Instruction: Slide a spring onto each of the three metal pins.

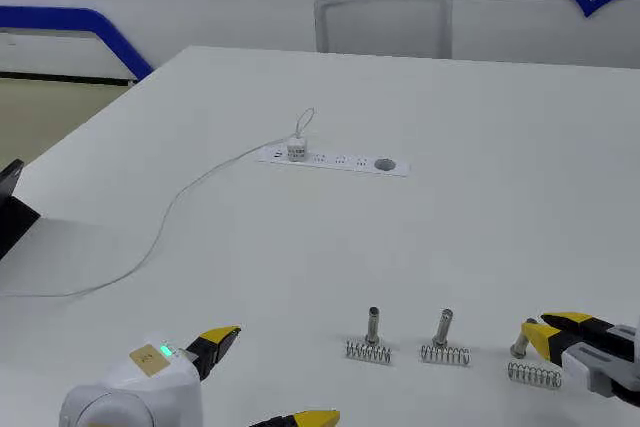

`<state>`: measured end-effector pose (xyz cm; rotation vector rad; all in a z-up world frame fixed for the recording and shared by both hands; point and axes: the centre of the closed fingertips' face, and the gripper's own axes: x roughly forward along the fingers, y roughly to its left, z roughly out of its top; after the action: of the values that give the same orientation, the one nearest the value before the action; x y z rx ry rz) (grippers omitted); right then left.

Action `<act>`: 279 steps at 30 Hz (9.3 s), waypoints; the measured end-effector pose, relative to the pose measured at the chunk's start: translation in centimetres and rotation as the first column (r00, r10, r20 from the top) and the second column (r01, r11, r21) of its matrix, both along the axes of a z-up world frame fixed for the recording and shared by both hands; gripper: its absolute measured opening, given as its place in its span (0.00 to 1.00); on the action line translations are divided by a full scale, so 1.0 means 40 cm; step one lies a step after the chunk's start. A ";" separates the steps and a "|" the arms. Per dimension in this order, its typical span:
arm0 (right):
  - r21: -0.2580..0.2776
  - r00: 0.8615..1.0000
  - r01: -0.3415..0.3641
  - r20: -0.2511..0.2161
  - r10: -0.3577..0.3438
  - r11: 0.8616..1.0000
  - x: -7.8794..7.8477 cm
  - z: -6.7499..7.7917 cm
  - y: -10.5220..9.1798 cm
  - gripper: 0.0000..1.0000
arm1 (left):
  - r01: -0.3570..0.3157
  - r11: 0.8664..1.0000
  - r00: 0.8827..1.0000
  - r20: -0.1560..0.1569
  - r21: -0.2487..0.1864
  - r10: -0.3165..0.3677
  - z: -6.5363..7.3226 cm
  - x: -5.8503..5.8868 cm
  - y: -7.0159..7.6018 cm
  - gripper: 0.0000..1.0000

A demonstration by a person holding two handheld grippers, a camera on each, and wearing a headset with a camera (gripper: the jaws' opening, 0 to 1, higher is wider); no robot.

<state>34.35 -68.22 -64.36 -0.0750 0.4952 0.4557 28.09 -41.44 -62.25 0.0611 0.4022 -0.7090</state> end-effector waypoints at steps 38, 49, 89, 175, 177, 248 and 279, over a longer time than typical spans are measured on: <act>-0.082 0.942 -0.325 -0.112 0.315 0.942 -0.114 -0.129 0.016 0.17 | 0.010 0.999 1.000 -0.030 0.034 -0.009 -0.024 -0.009 0.000 0.86; -0.082 0.954 -0.295 -0.073 0.289 0.952 -0.128 -0.121 0.017 0.11 | 0.028 0.999 0.999 -0.036 0.042 -0.027 -0.028 -0.015 -0.007 0.85; -0.106 0.891 -0.446 0.033 0.452 0.889 -0.256 0.050 0.220 0.10 | 0.350 0.934 0.936 0.018 0.069 -0.352 -0.005 -0.117 -0.153 0.69; -0.327 0.641 -0.711 0.063 0.765 0.623 -0.309 0.220 0.332 0.12 | 0.699 0.689 0.640 0.263 0.190 -0.722 0.177 -0.157 -0.338 0.09; -0.318 0.649 -0.707 0.062 0.758 0.632 -0.306 0.220 0.331 0.13 | 0.698 0.691 0.642 0.263 0.188 -0.721 0.176 -0.157 -0.338 0.09; -0.060 0.697 -0.700 0.156 0.700 0.711 -0.309 0.304 0.423 0.10 | 0.632 0.771 0.738 0.242 0.081 -0.630 0.165 -0.146 -0.341 0.10; -0.072 0.719 -0.676 0.151 0.678 0.733 -0.274 0.292 0.424 0.10 | 0.573 0.817 0.788 0.229 0.068 -0.571 0.154 -0.111 -0.322 0.14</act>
<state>23.38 -51.27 -52.69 -0.3143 0.2856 1.1681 23.64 -54.30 -56.09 0.2724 0.1395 -1.2942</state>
